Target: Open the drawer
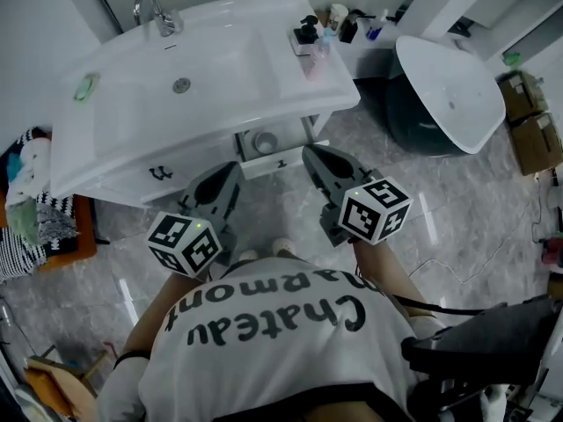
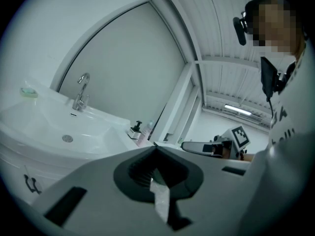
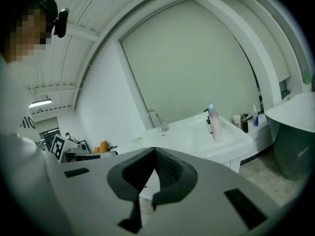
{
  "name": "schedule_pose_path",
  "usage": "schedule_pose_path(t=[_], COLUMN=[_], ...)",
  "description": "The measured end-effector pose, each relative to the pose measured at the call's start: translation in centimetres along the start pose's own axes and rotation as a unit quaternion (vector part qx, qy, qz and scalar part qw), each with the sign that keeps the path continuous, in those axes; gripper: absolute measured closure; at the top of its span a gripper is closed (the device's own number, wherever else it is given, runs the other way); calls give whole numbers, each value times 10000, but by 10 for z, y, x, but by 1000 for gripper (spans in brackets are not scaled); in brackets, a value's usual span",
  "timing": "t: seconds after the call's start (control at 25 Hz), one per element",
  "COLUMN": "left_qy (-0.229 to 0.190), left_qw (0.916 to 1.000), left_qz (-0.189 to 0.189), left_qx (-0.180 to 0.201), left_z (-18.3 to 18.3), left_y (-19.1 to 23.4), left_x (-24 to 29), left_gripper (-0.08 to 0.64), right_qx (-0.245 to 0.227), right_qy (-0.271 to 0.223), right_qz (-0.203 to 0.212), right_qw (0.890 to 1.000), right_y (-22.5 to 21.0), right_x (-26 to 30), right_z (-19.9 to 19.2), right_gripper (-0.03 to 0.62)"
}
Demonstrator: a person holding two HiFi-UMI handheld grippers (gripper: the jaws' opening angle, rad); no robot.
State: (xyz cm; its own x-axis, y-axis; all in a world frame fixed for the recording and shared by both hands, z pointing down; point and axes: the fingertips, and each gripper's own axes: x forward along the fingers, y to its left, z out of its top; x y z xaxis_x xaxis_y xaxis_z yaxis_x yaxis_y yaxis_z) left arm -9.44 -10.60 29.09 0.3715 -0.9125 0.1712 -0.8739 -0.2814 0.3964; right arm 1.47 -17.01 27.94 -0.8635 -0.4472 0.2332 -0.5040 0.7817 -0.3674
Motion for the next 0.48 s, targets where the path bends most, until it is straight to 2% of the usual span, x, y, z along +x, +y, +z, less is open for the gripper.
schedule_pose_path(t=[0.48], left_qy=[90], left_qw=[10000], left_qz=[27], left_qx=[19], left_z=[-9], left_y=[-6], left_x=[-10], left_gripper=[552], right_qx=[-375], right_qy=[73], right_qz=[164], right_qw=[9991], right_y=[18], right_x=[2], right_z=[-2], right_gripper=[581])
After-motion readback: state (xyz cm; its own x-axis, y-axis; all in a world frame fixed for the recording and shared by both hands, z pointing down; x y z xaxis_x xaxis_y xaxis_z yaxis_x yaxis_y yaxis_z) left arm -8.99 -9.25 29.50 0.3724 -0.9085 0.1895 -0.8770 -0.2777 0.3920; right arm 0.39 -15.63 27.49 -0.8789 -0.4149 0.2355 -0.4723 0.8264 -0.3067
